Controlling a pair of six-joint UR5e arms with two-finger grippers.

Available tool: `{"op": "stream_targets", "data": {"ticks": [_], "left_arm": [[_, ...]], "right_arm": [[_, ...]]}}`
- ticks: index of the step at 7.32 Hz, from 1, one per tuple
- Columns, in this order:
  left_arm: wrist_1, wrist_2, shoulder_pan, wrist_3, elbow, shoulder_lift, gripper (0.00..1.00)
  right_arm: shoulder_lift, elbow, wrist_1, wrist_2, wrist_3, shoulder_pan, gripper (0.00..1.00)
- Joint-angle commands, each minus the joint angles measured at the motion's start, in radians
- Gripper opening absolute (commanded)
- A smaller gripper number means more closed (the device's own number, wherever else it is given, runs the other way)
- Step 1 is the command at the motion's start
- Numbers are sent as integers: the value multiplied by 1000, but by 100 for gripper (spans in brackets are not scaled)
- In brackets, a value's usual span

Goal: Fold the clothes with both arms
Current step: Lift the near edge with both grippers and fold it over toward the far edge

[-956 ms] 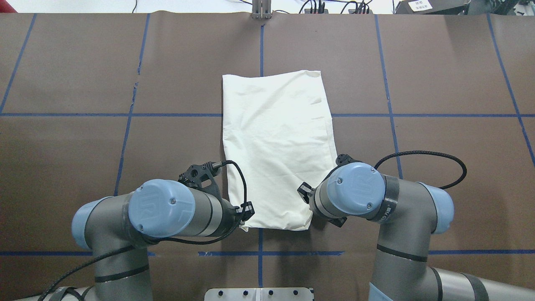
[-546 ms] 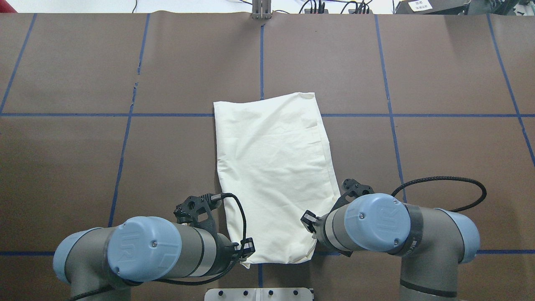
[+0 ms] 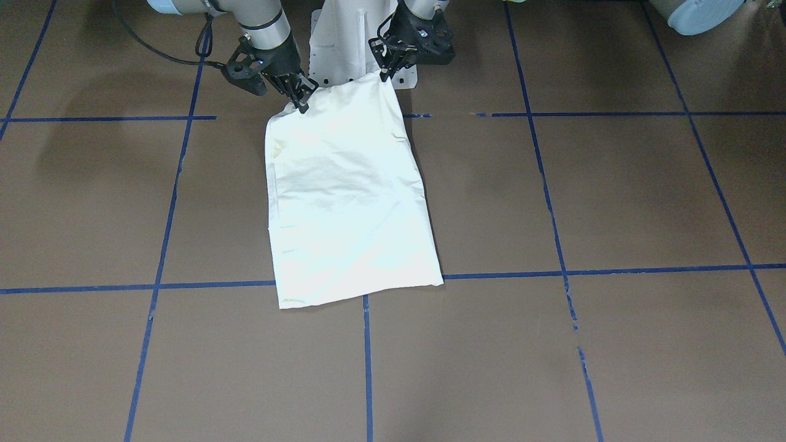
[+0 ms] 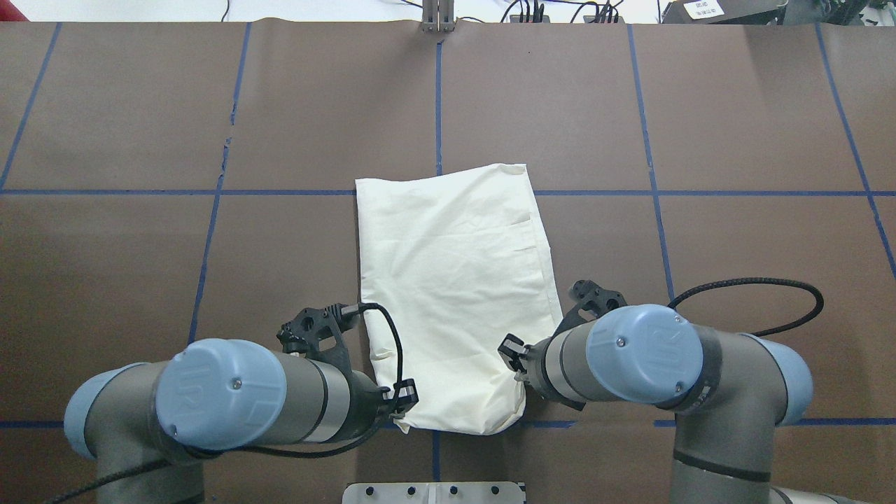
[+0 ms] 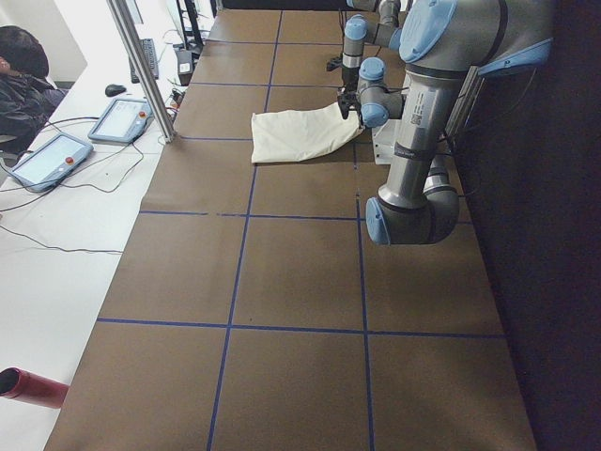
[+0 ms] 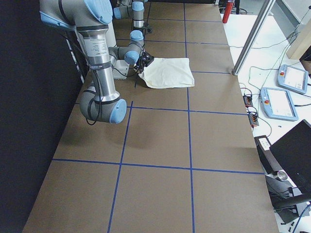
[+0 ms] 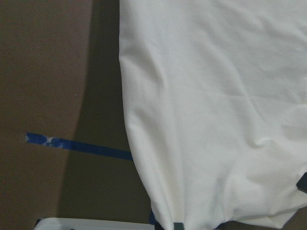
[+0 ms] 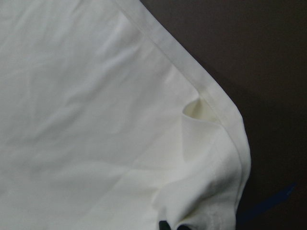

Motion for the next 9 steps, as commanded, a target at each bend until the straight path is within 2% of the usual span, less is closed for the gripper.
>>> {"op": "stream_targets", "data": {"ticks": [1, 2, 3, 4, 5, 6, 7, 8, 9], "left_arm": [[-9, -88, -199, 83, 32, -33, 0], [-12, -136, -300, 115, 137, -107, 0], [-48, -147, -356, 135, 275, -178, 0], [-140, -147, -393, 141, 391, -201, 0], [-226, -146, -413, 161, 481, -208, 0], [-263, -146, -434, 178, 548, -229, 0], [-282, -146, -450, 184, 602, -255, 0], [-288, -141, -451, 197, 647, -279, 0], [-344, -126, -451, 198, 700, -290, 42]], "right_arm": [[13, -58, 108, 83, -45, 179, 0], [69, -151, 152, 121, -44, 256, 0], [164, -286, 159, 173, -47, 323, 0], [257, -441, 208, 194, -50, 373, 0], [328, -608, 311, 200, -47, 396, 0], [379, -741, 365, 200, -48, 408, 0], [411, -814, 371, 201, -51, 418, 0], [421, -844, 380, 200, -53, 421, 0], [421, -850, 401, 198, -85, 425, 94]]}}
